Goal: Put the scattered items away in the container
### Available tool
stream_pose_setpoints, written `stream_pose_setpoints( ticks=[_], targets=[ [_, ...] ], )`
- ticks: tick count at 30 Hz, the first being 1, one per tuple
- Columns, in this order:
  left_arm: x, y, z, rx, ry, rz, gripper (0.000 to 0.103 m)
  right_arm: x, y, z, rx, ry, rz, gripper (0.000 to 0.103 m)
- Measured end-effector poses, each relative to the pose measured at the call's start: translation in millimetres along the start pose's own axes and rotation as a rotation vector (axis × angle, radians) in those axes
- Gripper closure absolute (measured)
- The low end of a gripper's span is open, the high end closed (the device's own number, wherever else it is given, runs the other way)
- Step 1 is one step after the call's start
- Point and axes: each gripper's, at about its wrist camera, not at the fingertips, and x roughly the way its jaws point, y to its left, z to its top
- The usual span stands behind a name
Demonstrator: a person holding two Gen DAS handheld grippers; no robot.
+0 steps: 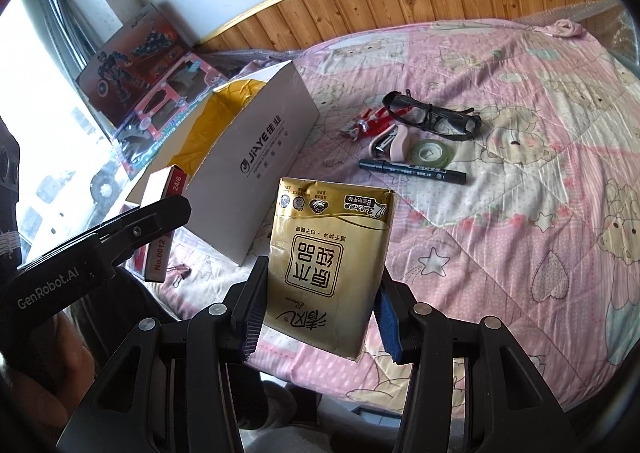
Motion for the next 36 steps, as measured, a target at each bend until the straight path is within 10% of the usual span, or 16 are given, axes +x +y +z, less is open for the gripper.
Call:
stream_pose_setpoints(
  ticks=[36],
  targets=[
    [-11.1,64.2,23.0,-0.092,-0.035,0.064,0.064,17.7,60.6,41.2,-0.098,-0.017,0.066,0.053]
  ],
)
